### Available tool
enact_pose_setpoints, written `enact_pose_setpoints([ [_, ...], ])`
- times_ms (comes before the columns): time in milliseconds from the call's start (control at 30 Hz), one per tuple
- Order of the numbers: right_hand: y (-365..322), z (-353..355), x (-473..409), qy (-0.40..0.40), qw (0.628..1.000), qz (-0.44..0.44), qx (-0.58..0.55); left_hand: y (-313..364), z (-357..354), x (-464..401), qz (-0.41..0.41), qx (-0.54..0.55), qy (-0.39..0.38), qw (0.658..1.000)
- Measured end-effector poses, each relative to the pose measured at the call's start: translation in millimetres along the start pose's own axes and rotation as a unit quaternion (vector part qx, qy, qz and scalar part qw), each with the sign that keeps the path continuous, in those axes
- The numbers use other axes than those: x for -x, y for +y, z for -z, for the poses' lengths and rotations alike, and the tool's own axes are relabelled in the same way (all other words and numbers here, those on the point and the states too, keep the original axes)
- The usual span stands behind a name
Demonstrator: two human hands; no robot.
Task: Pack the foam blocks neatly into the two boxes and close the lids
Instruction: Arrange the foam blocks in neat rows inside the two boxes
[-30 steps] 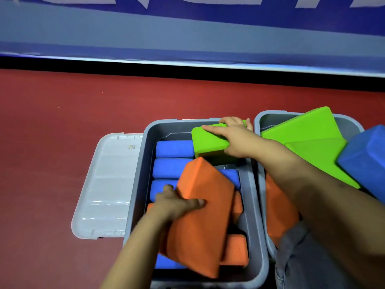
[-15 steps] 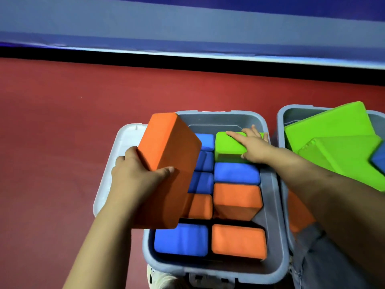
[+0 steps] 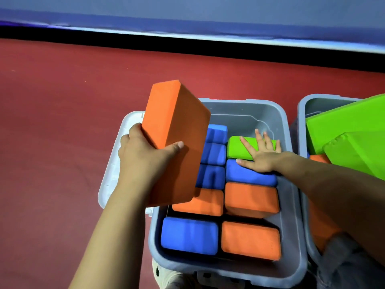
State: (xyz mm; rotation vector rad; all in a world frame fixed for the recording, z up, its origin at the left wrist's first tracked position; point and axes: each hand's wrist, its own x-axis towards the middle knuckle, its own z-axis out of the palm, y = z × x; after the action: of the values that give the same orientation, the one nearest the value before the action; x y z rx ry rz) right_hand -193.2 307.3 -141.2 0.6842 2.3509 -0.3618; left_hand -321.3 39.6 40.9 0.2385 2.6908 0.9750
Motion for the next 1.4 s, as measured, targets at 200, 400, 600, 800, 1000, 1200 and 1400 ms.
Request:
enact_pose_setpoints([
  [200,3,-7,-17,-0.032,0.999,-0.009,-0.005,0,-8,-2,-0.026,-0.007,-0.002,1.000],
  [400,5,7,-23,-0.019,1.000,-0.004,-0.017,3,-7,4,-0.051,-0.040,-0.019,0.998],
  [600,-23,52,21,0.019,0.987,0.008,-0.158,16,-2,10,-0.092,-0.068,-0.032,0.993],
  [800,-34,112,148,0.080,0.923,0.224,-0.303,14,3,19,-0.167,-0.053,-0.191,0.966],
  [1000,-10,84,219,0.211,0.902,0.209,-0.312,17,-18,49,-0.247,0.050,-0.314,0.915],
  [1200,28,64,226,0.290,0.918,0.115,-0.246,-5,-85,73,-0.161,-0.044,-0.143,0.976],
  [1400,80,50,235,0.312,0.898,-0.013,-0.309,-42,-157,105,-0.248,-0.250,-0.335,0.874],
])
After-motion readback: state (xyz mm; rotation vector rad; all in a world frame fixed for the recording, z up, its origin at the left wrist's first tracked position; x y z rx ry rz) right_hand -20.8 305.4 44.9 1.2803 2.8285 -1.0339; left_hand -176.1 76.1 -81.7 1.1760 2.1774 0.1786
